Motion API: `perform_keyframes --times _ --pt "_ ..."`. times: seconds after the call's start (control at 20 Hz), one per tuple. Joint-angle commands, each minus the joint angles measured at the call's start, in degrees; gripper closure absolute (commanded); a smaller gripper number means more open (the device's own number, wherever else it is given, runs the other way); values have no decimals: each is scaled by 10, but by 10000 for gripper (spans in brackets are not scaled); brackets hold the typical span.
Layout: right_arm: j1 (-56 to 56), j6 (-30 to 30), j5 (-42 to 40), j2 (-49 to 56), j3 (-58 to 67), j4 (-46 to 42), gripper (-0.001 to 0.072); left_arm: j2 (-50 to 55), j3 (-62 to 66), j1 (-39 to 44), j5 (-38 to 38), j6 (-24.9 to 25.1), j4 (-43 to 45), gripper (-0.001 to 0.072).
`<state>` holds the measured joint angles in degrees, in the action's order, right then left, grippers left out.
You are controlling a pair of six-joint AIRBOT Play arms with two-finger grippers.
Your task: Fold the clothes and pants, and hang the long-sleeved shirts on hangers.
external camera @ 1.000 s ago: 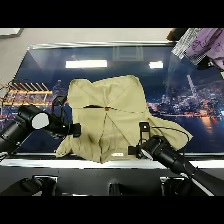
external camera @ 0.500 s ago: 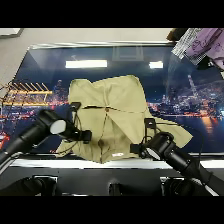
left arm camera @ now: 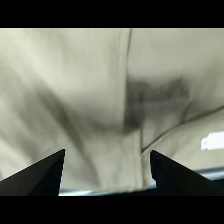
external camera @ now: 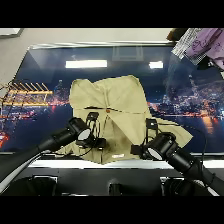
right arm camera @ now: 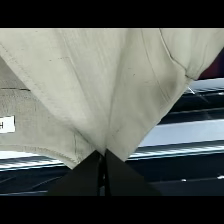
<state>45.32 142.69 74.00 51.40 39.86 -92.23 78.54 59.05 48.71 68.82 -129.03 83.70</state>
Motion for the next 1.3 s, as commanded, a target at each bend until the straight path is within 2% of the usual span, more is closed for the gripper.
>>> perform_keyframes --times 0.0,0.15,0.2,0.3,0.35,0.45,0.55,0.65,0.75,0.85,0.95,1.05,1.15,1.25 --pt "1 1 0 0 1 1 689 33 19 4 -16 -9 -1 97" --pt "1 3 0 0 1 1 689 56 21 3 -24 -11 -1 121" --pt "1 3 1 0 1 3 689 62 21 3 -23 -11 -1 225" --pt "1 8 1 0 1 10 689 67 21 3 -23 -2 -13 655" --pt "1 23 0 0 1 21 689 66 21 3 -24 7 -16 688" --pt "1 51 0 0 1 47 689 64 33 -2 -3 45 -16 689" --pt "-4 73 9 -1 10 34 689 49 55 -13 34 94 -16 690" --pt "-48 65 37 -1 43 10 690 9 66 -30 52 108 -16 690" --pt "-129 18 42 0 90 1 691 -38 66 -46 53 108 -16 690" --pt "-218 -55 -1 7 150 27 691 -72 66 -48 50 108 -26 690" --pt "-268 -132 -17 40 231 60 691 -95 67 -45 41 108 -78 690" --pt "-273 -184 -9 84 325 63 691 -116 67 -45 9 105 -159 690" --pt "-272 -212 10 133 434 59 690 -134 67 -45 -8 99 -228 690" --pt "-272 -219 17 172 534 48 690 -144 68 -28 -16 83 -262 690"
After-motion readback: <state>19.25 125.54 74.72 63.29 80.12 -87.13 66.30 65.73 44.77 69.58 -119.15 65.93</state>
